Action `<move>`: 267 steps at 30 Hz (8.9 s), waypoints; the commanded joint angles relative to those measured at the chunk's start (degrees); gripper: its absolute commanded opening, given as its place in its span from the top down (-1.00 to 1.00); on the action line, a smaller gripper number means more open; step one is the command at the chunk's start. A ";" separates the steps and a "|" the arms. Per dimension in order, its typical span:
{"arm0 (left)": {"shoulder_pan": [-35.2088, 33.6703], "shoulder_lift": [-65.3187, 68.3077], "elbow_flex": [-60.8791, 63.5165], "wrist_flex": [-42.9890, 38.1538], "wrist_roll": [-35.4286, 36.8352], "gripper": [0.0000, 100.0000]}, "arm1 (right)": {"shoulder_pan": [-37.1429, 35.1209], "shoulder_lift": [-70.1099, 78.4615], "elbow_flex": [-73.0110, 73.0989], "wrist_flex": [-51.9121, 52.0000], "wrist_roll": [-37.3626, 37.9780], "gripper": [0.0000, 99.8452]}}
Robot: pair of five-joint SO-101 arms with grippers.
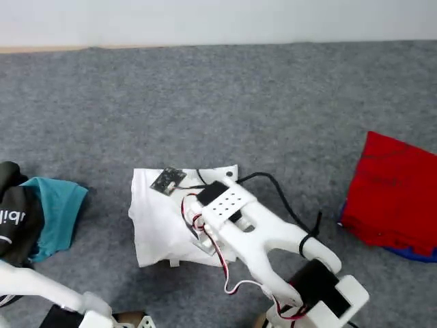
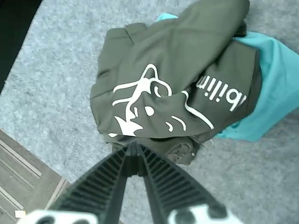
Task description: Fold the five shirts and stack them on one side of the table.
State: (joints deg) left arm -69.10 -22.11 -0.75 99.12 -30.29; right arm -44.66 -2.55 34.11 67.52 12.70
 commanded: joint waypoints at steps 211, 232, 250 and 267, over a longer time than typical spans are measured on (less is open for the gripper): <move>38.68 -50.73 57.36 -26.46 12.04 0.71 | 25.63 41.36 -60.84 15.69 -6.24 0.98; 53.54 -50.29 62.11 -38.15 12.40 0.71 | 42.33 37.05 -61.10 17.27 -2.46 0.97; 69.80 -28.92 53.76 -38.24 12.48 0.67 | 37.23 8.31 -60.40 35.38 -6.07 0.46; 83.52 23.91 13.85 -21.89 12.48 0.67 | 49.89 -15.60 -35.25 35.30 -5.80 0.47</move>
State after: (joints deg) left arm 13.10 -3.91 21.41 72.75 -18.42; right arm 2.90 -13.27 -3.78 100.48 7.25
